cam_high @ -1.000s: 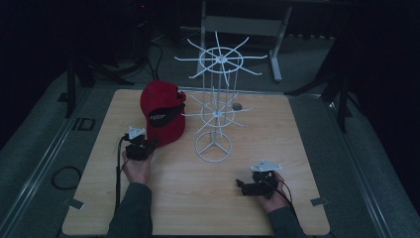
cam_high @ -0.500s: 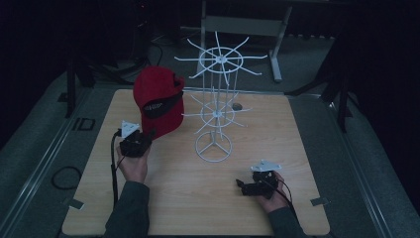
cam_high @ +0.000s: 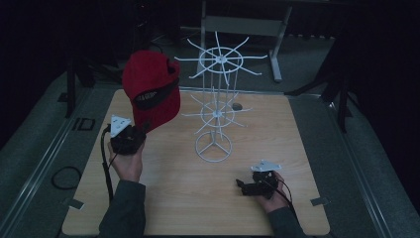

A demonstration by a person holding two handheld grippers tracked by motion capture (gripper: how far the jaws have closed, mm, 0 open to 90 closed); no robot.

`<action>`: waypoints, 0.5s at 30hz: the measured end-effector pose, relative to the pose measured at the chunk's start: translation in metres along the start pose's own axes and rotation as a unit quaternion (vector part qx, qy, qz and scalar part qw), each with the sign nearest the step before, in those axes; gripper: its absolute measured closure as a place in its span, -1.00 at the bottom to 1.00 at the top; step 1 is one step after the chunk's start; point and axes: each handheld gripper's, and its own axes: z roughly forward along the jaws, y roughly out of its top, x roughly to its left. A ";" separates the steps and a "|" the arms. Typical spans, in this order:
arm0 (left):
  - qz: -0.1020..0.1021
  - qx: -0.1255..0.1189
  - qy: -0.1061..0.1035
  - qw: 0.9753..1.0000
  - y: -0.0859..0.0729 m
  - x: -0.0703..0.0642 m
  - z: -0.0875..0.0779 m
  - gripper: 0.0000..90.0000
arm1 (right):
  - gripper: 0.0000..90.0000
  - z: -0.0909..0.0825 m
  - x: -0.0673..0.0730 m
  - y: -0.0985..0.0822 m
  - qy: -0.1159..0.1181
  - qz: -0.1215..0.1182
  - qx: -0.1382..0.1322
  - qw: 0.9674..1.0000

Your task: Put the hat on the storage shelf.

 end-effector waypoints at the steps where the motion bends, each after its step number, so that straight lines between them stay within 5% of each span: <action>1: 0.001 -0.004 -0.002 1.000 0.003 -0.002 -0.002 0.92 | -0.72 0.000 0.000 0.000 0.000 0.001 0.000 1.000; 15: 0.005 -0.032 -0.002 0.999 0.027 -0.011 -0.017 0.92 | -0.72 0.000 0.000 0.000 0.000 0.001 0.000 1.000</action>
